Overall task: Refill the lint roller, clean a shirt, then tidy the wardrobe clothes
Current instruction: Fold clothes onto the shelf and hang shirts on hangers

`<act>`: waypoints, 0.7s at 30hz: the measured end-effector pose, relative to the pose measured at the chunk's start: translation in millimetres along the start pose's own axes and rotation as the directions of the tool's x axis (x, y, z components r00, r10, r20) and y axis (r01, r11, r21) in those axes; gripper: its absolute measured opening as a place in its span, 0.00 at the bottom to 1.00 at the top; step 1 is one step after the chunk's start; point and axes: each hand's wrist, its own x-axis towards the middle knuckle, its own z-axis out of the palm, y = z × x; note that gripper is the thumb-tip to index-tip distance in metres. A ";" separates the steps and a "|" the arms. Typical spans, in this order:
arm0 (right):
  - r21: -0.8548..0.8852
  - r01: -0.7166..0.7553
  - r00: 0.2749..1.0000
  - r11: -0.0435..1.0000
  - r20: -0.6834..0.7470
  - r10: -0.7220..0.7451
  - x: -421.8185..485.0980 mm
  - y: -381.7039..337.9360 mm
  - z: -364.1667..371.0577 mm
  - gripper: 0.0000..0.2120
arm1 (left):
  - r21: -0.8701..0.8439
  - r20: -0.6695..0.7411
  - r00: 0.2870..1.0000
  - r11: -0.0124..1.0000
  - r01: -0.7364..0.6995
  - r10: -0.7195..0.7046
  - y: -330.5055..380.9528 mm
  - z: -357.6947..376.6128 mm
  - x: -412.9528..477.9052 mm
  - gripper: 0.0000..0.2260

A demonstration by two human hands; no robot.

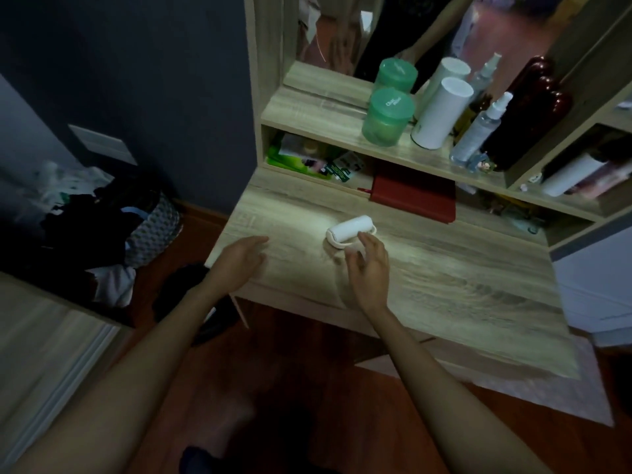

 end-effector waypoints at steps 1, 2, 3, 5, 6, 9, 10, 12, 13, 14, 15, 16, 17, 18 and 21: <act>0.054 0.038 0.999 0.998 0.007 -0.038 0.5 -18.1 4.9 0.19 | 0.010 -0.041 0.999 1.000 -0.023 0.024 2.5 -18.0 -10.0 0.17; 0.099 0.084 0.996 0.992 0.016 -0.086 1.0 -38.0 10.5 0.18 | 0.041 -0.076 0.996 0.998 -0.053 0.056 3.5 -37.0 -19.9 0.16; 0.131 0.134 0.990 0.982 0.030 -0.139 1.4 -60.0 16.7 0.16 | 0.079 -0.111 0.991 0.995 -0.068 0.076 4.8 -58.3 -30.7 0.16; 0.185 0.219 0.970 0.958 0.064 -0.235 1.9 -109.0 31.2 0.16 | 0.113 -0.181 0.979 0.991 -0.071 0.090 5.9 -106.9 -57.1 0.15; 0.218 0.255 0.958 0.942 0.074 -0.277 1.4 -136.7 39.7 0.17 | 0.129 -0.222 0.970 0.989 -0.072 0.100 7.2 -132.8 -73.3 0.15; 0.344 0.370 0.904 0.863 0.081 -0.420 -5.3 -230.4 68.8 0.18 | 0.196 -0.378 0.918 0.980 -0.046 0.118 11.1 -213.0 -129.8 0.15; 0.387 0.400 0.882 0.831 0.084 -0.464 -10.6 -264.3 78.5 0.18 | 0.208 -0.431 0.894 0.978 -0.029 0.119 10.2 -238.6 -150.9 0.14; 0.476 0.448 0.833 0.757 0.085 -0.547 -26.0 -336.2 96.3 0.18 | 0.247 -0.522 0.845 0.969 0.019 0.117 12.5 -289.3 -196.2 0.17; 0.525 0.468 0.804 0.711 0.082 -0.589 -35.5 -373.1 104.4 0.18 | 0.278 -0.563 0.816 0.960 0.039 0.130 14.3 -314.3 -220.2 0.19; 0.573 0.485 0.770 0.660 0.077 -0.633 -46.3 -409.8 111.2 0.18 | 0.308 -0.602 0.784 0.950 0.053 0.152 15.5 -338.6 -243.8 0.20; 0.620 0.501 0.735 0.604 0.065 -0.675 -57.4 -446.4 117.5 0.18 | 0.330 -0.644 0.748 0.940 0.081 0.162 18.2 -362.6 -267.6 0.19; 0.660 0.517 0.699 0.546 0.042 -0.714 -68.5 -481.7 122.7 0.18 | 0.353 -0.686 0.706 0.929 0.110 0.177 20.6 -385.7 -290.5 0.19; 0.693 0.534 0.664 0.485 0.012 -0.748 -79.6 -516.6 127.4 0.18 | 0.380 -0.724 0.658 0.915 0.134 0.205 23.2 -408.3 -313.2 0.19; 0.719 0.550 0.630 0.425 -0.023 -0.776 -90.2 -550.1 131.0 0.18 | 0.403 -0.756 0.612 0.902 0.156 0.233 26.5 -430.3 -334.9 0.19; 0.767 0.586 0.533 0.262 -0.122 -0.838 -120.1 -642.4 134.9 0.19 | 0.458 -0.823 0.476 0.858 0.231 0.311 38.9 -491.5 -396.5 0.16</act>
